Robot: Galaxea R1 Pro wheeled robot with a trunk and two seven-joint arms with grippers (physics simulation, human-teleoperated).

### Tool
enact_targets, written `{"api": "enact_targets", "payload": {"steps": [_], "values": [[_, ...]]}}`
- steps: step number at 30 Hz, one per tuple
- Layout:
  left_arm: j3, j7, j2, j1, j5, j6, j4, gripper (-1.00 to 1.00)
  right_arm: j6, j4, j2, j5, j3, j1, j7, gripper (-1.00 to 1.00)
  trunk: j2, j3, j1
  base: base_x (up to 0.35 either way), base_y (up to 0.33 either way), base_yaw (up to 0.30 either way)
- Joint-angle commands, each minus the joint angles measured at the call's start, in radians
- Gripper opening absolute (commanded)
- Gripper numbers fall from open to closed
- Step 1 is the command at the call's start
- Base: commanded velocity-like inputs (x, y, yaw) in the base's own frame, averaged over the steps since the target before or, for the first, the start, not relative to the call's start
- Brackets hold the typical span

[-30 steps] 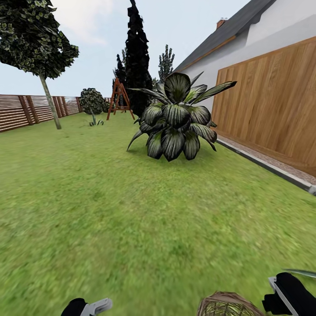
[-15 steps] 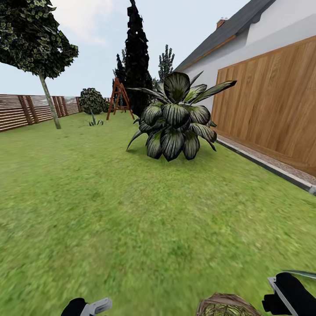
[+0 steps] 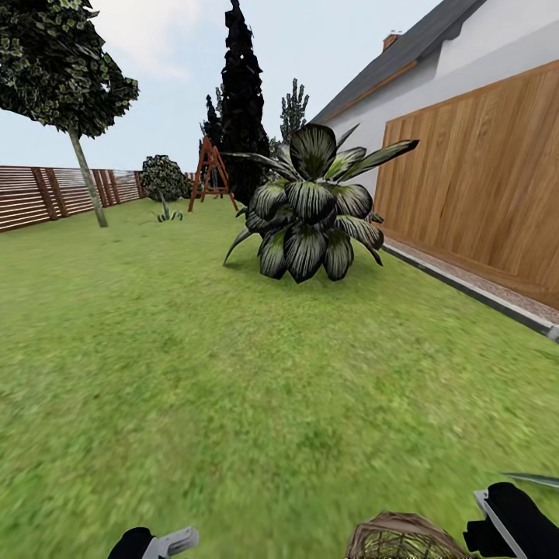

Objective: Take the three Easter eggs out of the wicker basket on the lawn in the garden, then place them on the lawn next to a single tree (choose any tree) so that all three eggs are next to the same tree and none are left in the basket.

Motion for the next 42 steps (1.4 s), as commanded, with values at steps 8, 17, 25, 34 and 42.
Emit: {"api": "enact_targets", "payload": {"steps": [8, 17, 25, 34, 42], "values": [[0.005, 0.003, -0.001, 0.000, 0.006, 0.005, -0.002, 1.00, 0.004, -0.001, -0.002, -0.003, 0.006, -0.001, 0.001, 1.00, -0.057, -0.026, 0.031, 0.000, 0.000, 0.000], [0.007, 0.002, 0.001, 0.000, 0.006, 0.005, -0.004, 1.00, 0.004, -0.002, -0.001, -0.003, 0.008, -0.001, 0.001, 1.00, -0.120, -0.054, 0.065, 0.000, 0.000, 0.000], [0.012, 0.008, 0.012, 0.000, 0.004, 0.011, -0.226, 1.00, 0.004, 0.002, 0.001, -0.003, 0.009, -0.001, 0.001, 1.00, -0.176, -0.079, 0.096, 0.000, 0.000, 0.000], [0.014, 0.013, 0.013, -0.024, 0.004, 0.059, -0.488, 1.00, 0.004, 0.002, 0.000, -0.002, 0.007, -0.001, 0.000, 1.00, -0.239, -0.108, 0.130, 0.000, 0.000, 0.000], [0.013, 0.013, 0.005, -0.040, 0.004, 0.059, -0.472, 1.00, 0.004, 0.001, -0.001, -0.002, 0.006, -0.001, 0.000, 1.00, -0.295, -0.133, 0.161, 0.000, 0.000, 0.000]]}}
